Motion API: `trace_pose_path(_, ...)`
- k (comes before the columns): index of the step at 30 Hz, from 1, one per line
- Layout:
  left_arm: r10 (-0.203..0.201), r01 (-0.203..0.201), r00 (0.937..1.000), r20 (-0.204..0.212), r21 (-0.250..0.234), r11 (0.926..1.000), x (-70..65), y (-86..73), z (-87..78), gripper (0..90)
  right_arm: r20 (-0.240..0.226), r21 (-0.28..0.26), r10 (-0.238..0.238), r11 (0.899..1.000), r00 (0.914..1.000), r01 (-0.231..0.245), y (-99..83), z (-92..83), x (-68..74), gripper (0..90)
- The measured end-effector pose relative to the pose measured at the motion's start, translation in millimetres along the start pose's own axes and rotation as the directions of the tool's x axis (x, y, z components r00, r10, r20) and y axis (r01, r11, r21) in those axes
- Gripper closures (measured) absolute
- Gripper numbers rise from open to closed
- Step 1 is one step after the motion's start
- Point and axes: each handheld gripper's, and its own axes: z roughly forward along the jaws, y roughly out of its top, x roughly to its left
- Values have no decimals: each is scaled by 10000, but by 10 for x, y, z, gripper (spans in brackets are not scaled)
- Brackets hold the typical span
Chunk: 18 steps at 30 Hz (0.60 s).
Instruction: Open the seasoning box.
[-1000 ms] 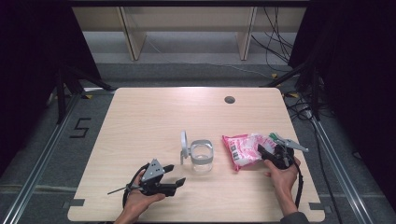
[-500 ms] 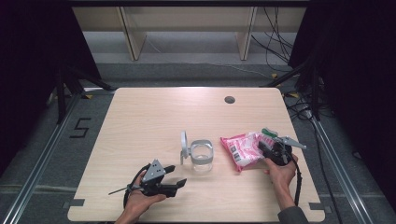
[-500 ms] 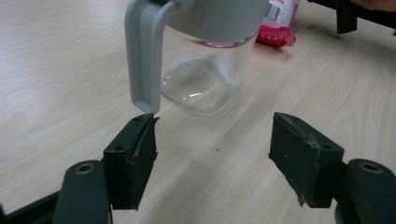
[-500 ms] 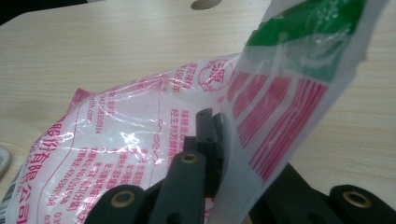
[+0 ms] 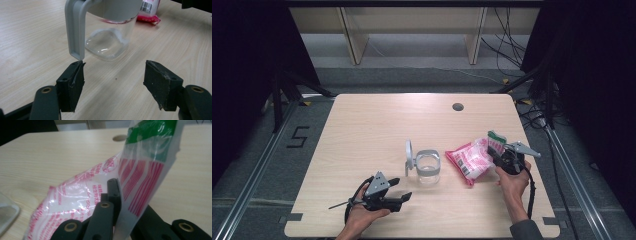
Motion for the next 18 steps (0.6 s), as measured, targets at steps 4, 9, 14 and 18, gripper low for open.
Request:
trace_pose_path(4, 158, -161, 9996, 217, 129, 9998, -60, 2, 25, 319, -351, -446, -159, 9989, 9993, 143, 133, -125, 142, 900)
trace_pose_path(9, 413, -423, 9979, 508, 184, 9989, -186, 35, 100, 318, -602, -572, -786, 9955, 9951, 752, 200, -181, 228, 900)
trace_pose_path(14, 645, -668, 9937, 919, 216, 9975, -326, 109, 256, 316, -941, -934, -702, 9937, 9931, 614, 235, -220, 314, 900)
trace_pose_path(18, 1072, -1101, 9910, 803, 333, 9934, -422, 188, 375, 316, -1103, -898, -1067, 9912, 9882, 970, 274, -256, 356, 900)
